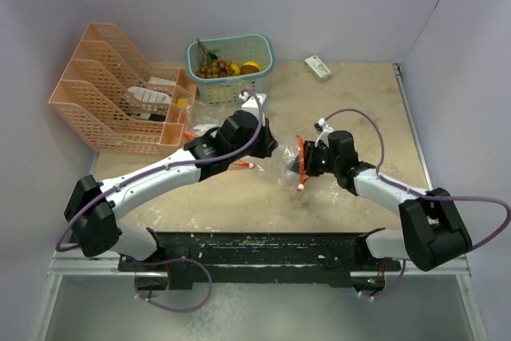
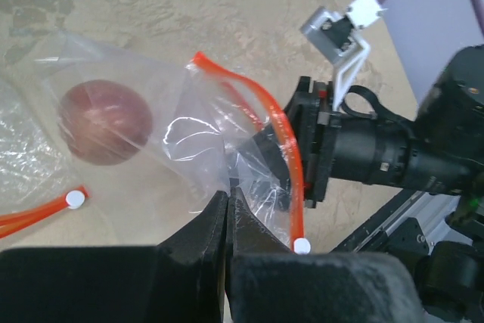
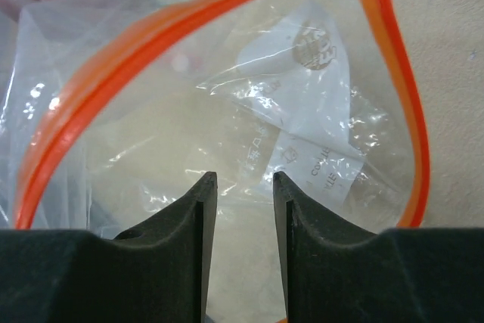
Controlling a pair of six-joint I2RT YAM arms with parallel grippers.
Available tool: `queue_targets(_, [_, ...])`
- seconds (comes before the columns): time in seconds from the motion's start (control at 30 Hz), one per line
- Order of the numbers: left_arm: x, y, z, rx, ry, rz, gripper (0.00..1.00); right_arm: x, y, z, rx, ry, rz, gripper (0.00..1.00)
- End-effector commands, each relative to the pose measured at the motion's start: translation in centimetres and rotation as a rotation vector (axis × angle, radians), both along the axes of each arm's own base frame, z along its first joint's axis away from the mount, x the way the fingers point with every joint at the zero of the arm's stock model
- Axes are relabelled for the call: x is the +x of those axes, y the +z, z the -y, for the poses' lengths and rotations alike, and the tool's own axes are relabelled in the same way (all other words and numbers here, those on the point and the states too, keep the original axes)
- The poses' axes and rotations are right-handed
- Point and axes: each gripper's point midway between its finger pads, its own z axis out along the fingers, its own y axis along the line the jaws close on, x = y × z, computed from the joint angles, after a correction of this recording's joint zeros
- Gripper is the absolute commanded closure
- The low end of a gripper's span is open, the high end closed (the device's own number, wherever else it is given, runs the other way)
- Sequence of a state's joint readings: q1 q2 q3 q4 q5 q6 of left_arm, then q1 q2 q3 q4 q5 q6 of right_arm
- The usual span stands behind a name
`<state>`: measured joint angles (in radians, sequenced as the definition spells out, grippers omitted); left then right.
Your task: Open the zip-top bag and remove the fake food
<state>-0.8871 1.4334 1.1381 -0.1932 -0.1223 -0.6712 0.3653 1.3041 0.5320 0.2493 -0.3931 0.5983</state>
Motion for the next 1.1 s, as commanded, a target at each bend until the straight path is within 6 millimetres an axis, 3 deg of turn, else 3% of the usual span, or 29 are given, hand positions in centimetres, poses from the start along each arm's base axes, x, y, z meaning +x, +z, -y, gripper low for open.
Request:
queue_targets(0.0, [0.0,4.5,1.6,-0.040,-0.051,0.147,1.00,0.4,0.8,-0.8,0.048,0.031,0.041,0.60])
queue_targets(0.1, [0.0,3.9,1.8,-0.025,-0.064,0.149,1.00,0.5,0.6,-0.7,0.043,0.029,0.043,0.56])
queue_targets(0.37, [-0.7,-1.8,1.0,0.032,-0.025,0.015,0.98,0.5,0.7,-0.6,0.046,0.028,0.053,0.49])
queue_targets(0.53, [-1.4,-6.8,-1.7,0.118,0.101,-0.144,0.75,0.6,0.6,-0.4,0.037,0.027,0.053,0.47])
queue_targets(0.6, [-1.6,-8.0,-2.6,0.119,0.134,-0.188,0.57,0.5,0.5,-0.4,0.031,0.028,0.051,0.46])
queue_targets(0.67, [-1.5,-8.4,-3.6,0.105,0.170,-0.215,0.28,0.3,0.2,-0.3,0.025,0.028,0.045,0.46])
queue_targets(0.77, [-0.7,-8.3,-4.7,0.068,0.194,-0.228,0.06,0.0,-0.1,-0.2,0.024,0.032,0.038,0.47])
queue_targets(0.83, [0.2,-8.0,-5.2,0.025,0.195,-0.236,0.00,-0.1,-0.2,-0.2,0.024,0.035,0.035,0.47])
queue_targets(0.97, [2.7,-7.4,-5.7,-0.047,0.186,-0.229,0.01,-0.4,-0.4,-0.2,0.021,0.043,0.029,0.47])
queue_targets(1.07, [4.0,-7.2,-4.9,-0.064,0.146,-0.218,0.01,-0.6,-0.7,-0.1,0.017,0.048,0.024,0.47])
